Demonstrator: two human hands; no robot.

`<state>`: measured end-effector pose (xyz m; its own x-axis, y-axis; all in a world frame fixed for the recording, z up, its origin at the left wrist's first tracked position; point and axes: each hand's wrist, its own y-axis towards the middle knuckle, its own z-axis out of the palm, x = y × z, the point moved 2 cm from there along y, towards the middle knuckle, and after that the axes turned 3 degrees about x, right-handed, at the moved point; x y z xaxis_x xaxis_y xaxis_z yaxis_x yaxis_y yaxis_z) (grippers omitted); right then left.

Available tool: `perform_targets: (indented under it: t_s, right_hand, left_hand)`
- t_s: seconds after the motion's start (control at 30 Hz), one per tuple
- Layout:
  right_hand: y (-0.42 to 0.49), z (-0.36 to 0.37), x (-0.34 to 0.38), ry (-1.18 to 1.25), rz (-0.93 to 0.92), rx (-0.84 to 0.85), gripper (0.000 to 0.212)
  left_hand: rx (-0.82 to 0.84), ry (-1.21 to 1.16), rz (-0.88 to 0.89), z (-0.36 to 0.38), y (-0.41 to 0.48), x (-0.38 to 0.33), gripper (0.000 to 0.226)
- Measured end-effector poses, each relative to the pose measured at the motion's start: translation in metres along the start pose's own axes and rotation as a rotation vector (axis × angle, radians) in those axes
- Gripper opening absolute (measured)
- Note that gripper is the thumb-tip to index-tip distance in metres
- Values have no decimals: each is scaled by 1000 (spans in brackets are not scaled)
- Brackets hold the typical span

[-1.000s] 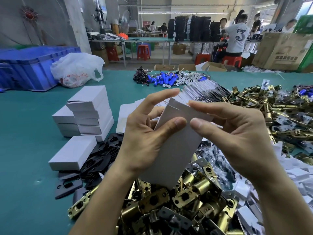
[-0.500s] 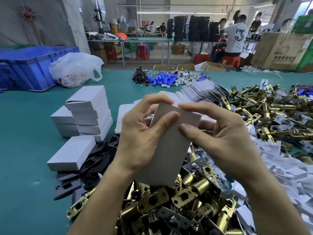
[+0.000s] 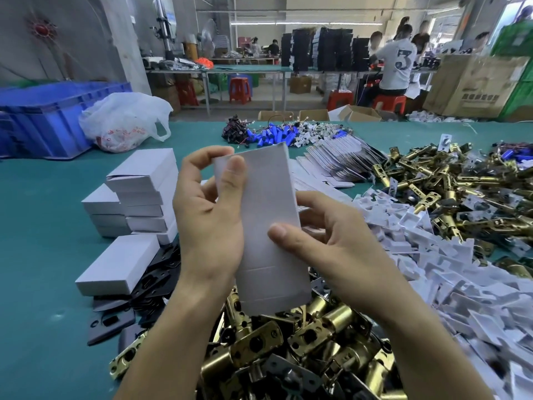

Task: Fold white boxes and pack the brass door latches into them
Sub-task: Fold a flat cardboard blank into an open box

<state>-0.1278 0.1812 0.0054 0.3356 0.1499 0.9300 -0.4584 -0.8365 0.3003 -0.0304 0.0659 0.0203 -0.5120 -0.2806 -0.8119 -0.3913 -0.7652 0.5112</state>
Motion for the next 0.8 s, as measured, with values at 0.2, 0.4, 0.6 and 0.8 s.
perform_targets:
  t_s: [0.2,0.4,0.6,0.8]
  right_hand:
    - [-1,-7,3,63,-20,-17,35]
    - [-1,-5,3,88,0,3,36]
    - [0,-11,1,86,2,22,26]
    - [-1,-18,-4,21,34,28,32]
  left_hand:
    - [103,41,-42,1,-1,0,36]
    - [70,-70,34,3,-1,0,42]
    - [8,-81,78,5,-2,0,26]
    - [49,283,226,-2,0,-3,22]
